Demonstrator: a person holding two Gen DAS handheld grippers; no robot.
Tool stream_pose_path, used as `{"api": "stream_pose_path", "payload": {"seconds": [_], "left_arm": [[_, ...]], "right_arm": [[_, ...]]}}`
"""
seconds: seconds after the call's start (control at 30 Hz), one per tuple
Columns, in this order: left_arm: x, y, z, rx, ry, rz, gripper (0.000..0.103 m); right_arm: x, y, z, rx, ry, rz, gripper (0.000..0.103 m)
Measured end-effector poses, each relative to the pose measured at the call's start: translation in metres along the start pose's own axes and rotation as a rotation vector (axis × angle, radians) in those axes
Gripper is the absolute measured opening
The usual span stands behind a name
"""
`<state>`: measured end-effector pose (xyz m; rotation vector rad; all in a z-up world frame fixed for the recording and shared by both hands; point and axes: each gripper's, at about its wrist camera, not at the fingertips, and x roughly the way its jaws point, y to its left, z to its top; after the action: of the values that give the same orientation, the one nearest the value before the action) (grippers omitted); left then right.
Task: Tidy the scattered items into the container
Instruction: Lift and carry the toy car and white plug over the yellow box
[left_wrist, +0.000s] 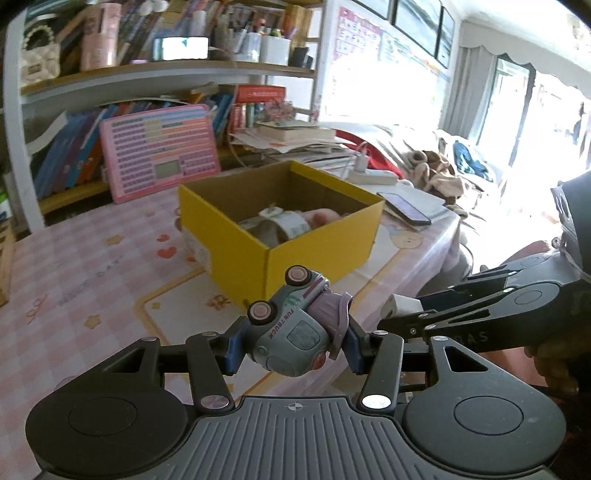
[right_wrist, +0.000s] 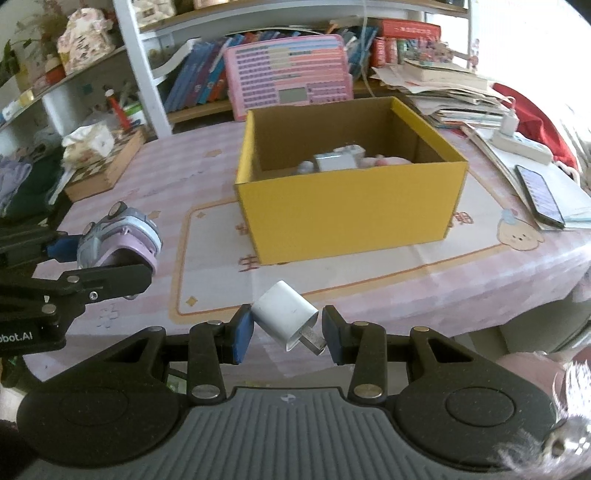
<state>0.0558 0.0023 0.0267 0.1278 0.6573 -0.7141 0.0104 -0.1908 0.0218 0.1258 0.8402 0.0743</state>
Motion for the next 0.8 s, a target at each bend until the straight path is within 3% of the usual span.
{"api": "stream_pose_path", "payload": {"seconds": [0.53, 0.8], "left_arm": [[0.047, -0.026, 0.03, 0.048, 0.014, -0.046, 0.051], [0.069, -0.024, 0.063, 0.052, -0.024, -0.033, 0.051]], "right_arm": [[0.008, -0.046, 0.011, 0.013, -0.019, -0.014, 0.038], [0.016, -0.075, 0.047, 0.039, -0.098, -0.003, 0.038]]}}
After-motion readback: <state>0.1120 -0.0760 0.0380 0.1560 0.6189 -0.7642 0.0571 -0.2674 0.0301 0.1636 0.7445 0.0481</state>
